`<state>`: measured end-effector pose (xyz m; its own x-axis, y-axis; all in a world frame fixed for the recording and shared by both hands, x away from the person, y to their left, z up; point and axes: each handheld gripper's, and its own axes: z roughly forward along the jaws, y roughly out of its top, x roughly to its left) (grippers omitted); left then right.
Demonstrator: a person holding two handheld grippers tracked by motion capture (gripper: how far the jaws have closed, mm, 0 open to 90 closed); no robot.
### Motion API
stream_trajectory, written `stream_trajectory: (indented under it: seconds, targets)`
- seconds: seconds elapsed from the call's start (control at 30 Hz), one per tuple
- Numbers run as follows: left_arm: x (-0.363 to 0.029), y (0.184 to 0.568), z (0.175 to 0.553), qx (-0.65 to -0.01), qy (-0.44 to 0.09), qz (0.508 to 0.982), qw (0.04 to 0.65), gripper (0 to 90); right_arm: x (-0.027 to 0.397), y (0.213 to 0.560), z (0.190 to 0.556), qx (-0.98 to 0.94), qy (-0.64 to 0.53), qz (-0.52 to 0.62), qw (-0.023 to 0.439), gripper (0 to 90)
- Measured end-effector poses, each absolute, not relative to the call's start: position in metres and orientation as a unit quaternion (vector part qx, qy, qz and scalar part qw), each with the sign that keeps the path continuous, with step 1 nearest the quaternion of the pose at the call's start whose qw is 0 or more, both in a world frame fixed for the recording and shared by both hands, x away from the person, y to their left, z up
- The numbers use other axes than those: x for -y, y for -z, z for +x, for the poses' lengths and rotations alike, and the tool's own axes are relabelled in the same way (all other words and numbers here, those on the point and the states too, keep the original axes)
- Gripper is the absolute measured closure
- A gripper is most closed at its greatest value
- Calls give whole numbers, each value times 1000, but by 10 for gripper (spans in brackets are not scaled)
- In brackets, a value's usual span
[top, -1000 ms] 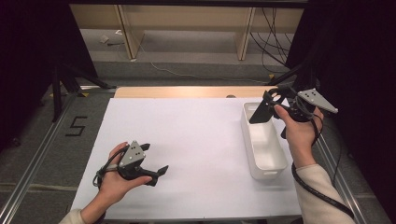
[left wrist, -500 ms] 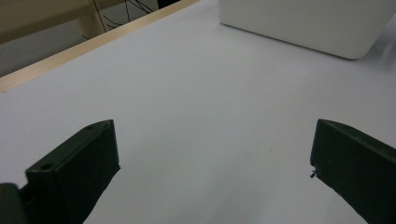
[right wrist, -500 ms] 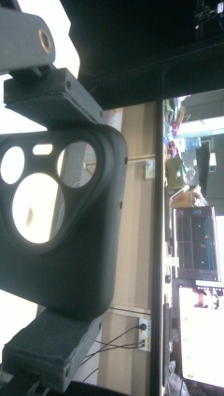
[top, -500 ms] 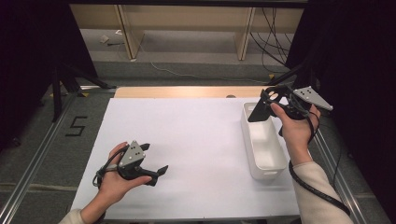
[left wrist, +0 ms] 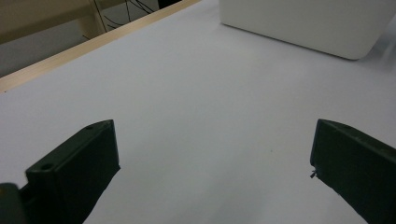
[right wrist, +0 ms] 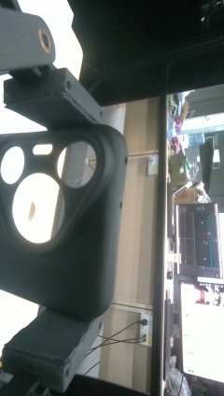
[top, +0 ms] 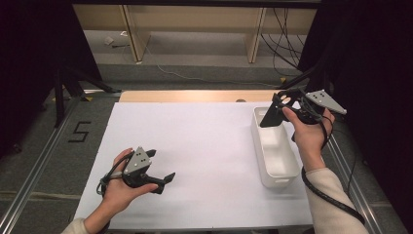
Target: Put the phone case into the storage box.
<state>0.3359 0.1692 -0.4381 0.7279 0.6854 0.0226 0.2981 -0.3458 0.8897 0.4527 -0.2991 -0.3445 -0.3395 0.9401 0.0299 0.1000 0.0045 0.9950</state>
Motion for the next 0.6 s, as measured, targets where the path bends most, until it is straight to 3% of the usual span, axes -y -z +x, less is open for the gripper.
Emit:
stream_trajectory:
  seconds: [0.6]
  targets:
    - [-169, 438, 336, -309, -201, 795, 481, 7, 299, 348, 458, -604, -553, 434, 376, 150]
